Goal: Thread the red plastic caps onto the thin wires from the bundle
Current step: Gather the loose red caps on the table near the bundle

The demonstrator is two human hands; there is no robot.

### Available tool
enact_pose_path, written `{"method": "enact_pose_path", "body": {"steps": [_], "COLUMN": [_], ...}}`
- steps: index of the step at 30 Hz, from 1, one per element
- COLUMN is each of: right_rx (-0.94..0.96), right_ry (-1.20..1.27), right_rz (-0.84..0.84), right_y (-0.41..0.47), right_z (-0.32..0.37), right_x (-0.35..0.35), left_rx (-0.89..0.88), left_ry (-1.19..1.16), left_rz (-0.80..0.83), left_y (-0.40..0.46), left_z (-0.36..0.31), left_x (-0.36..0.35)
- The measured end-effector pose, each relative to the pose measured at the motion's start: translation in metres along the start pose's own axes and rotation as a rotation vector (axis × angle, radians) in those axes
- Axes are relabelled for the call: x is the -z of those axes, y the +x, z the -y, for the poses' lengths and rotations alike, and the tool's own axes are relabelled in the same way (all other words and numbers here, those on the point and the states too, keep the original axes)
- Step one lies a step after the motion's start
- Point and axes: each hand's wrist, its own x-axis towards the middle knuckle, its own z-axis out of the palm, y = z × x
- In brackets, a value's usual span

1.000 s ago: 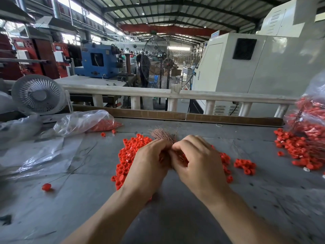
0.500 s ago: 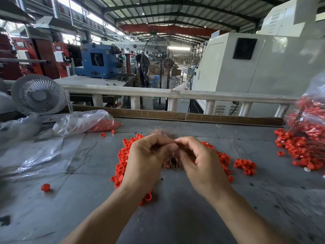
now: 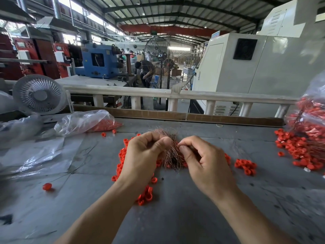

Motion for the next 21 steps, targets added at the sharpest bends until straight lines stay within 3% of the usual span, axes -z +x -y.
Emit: {"method": "enact_pose_path", "body": {"steps": [2, 5, 8, 10, 15, 21], "right_rx": [-0.01, -0.063, -0.155, -0.198, -0.264, -0.483], "right_ry": [-0.021, 0.006, 0.16, 0.254, 0.515, 0.845], "right_rz": [-0.042, -0.131, -0.227, -0.274, -0.345, -0.377], "right_y": [0.0, -0.001, -0.002, -0.002, 0.0, 0.007], "right_z": [-0.001, -0.004, -0.003, -0.001, 0.005, 0.001], "right_x": [0.0, 0.004, 0.007, 0.008, 0.012, 0.014], "left_rx": [-0.018, -0.108, -0.128, -0.119, -0.077, -0.075], "left_ry": [0.057, 0.452, 0.865, 1.023, 1.215, 1.312], "left_rz": [-0.07, -0.19, -0.154, -0.094, 0.05, 0.113], "left_y": [0.002, 0.006, 0.006, 0.004, 0.003, 0.002], "left_z": [0.0, 0.0, 0.0, 0.003, 0.011, 0.019], "left_x": [0.003, 0.014, 0.019, 0.02, 0.022, 0.021]}}
